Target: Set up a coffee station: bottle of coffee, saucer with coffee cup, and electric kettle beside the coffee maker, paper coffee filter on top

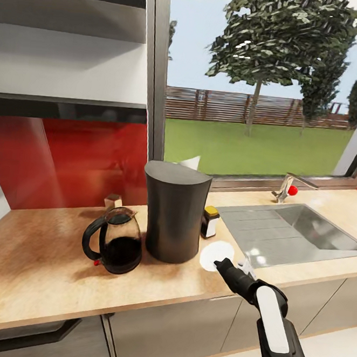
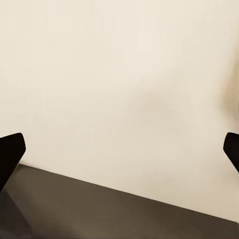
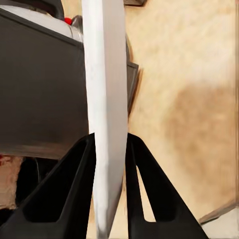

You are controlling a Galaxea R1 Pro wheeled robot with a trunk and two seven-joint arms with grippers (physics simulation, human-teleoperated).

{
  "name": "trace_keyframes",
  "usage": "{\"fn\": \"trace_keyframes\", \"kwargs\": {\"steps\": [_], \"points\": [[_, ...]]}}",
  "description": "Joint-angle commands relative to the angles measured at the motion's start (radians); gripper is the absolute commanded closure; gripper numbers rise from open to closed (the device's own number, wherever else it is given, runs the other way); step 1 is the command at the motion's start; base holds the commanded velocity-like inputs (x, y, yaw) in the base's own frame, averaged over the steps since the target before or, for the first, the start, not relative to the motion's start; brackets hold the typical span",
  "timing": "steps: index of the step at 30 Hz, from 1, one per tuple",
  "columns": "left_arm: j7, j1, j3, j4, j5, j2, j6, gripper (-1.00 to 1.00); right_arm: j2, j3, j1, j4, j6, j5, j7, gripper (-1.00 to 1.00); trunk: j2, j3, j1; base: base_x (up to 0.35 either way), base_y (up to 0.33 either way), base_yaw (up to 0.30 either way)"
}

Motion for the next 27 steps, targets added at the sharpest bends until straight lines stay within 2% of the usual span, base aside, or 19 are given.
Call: {"fn": "trace_keyframes", "kwargs": {"steps": [1, 7, 27], "points": [[0.000, -0.001, 0.008, -0.001, -0.010, 0.000, 0.005, -1.00, 0.002, -0.002, -0.001, 0.008, 0.004, -0.011, -0.010, 1.00, -0.002, -0.002, 0.001, 0.000, 0.000, 0.000], [-0.001, -0.001, 0.008, -0.001, -0.010, -0.001, 0.006, -1.00, 0.003, -0.004, -0.001, 0.099, 0.003, -0.014, -0.011, 1.00, -0.002, -0.002, 0.001, 0.076, 0.000, 0.000], [0.001, -0.001, 0.008, 0.019, -0.010, -0.005, 0.005, -1.00, 0.002, -0.007, -0.001, 0.105, 0.003, -0.013, -0.013, 1.00, -0.002, -0.002, 0.001, 0.084, -0.012, 0.000]]}}
